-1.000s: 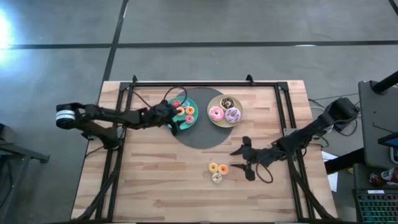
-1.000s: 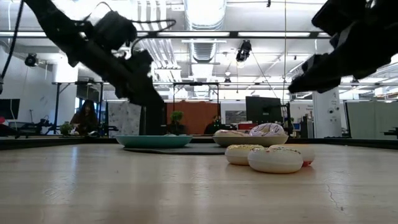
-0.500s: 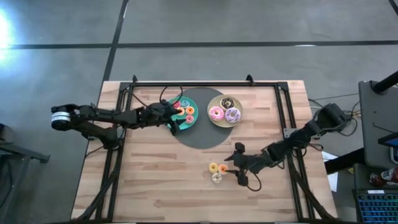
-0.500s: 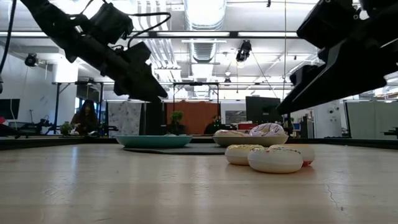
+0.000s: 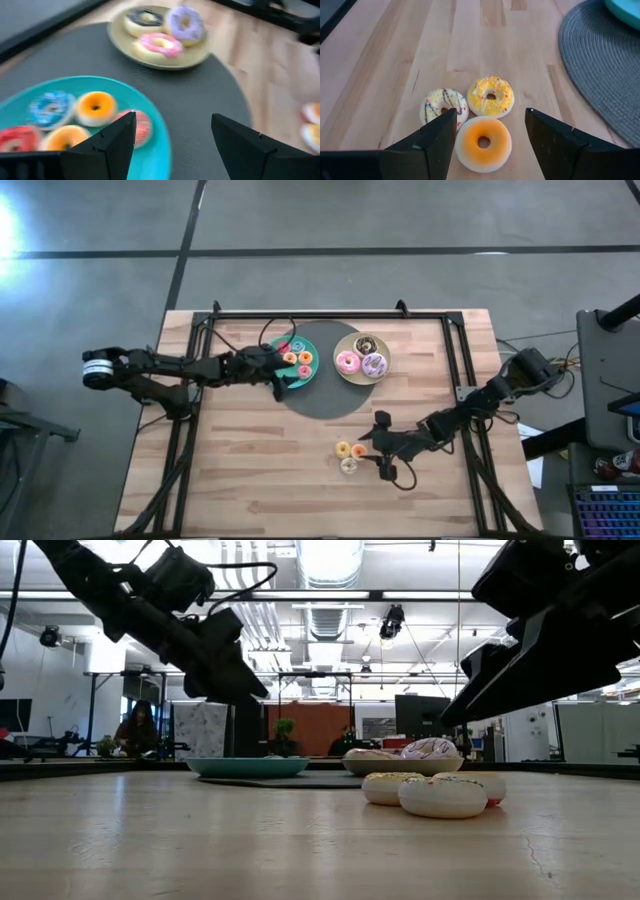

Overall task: Pick & Place donuts
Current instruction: Put the small orange donut on the green plate

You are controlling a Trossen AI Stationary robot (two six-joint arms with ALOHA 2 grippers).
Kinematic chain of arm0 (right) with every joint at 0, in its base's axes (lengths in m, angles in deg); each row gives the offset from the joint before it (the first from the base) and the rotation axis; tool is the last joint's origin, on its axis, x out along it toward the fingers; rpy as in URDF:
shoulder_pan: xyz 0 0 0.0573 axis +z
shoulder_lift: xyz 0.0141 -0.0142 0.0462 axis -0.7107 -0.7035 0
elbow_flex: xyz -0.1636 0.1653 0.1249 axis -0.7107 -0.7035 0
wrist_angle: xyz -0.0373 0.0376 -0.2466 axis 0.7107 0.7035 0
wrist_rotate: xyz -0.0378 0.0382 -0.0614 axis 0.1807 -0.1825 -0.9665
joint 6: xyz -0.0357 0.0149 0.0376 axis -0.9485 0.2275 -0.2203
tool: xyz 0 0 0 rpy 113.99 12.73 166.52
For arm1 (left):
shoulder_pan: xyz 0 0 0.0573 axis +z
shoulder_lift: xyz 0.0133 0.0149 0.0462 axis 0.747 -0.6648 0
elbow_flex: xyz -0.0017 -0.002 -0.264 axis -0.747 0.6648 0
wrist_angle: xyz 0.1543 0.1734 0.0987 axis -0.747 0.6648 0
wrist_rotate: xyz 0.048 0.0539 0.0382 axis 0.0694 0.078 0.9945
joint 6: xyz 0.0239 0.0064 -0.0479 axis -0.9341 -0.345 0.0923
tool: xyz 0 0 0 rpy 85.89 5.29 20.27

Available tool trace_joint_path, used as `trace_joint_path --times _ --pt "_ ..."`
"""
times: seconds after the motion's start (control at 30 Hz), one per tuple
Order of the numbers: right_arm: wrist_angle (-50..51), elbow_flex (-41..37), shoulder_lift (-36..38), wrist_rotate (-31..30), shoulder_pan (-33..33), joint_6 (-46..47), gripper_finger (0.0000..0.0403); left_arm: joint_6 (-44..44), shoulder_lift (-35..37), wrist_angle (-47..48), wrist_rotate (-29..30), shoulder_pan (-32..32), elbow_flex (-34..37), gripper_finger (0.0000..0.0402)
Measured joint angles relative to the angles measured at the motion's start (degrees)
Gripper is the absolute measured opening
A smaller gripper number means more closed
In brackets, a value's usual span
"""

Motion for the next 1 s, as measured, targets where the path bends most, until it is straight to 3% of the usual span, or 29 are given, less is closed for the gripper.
trace_joint_path --times 0.23,0.47,0.8,1.0 --pt "-0.2 0.0 -1.9 2.8 0.1 1.9 0.0226 1.6 0.0 -0.7 -9.1 -3.9 1.7 0.0234" --pt "-1.8 -0.1 -3.9 2.6 0.1 2.7 0.0231 2.0 0.0 -1.9 -8.2 -10.4 1.8 0.0234" --pt "-3.0 0.1 -5.4 2.4 0.1 3.7 0.0302 2.8 0.0 -3.2 -7.5 -12.6 1.8 0.0234" --pt "-2.8 0.4 -7.4 0.9 0.1 2.8 0.0318 2.9 0.0 -4.3 -7.3 -13.9 1.8 0.0234"
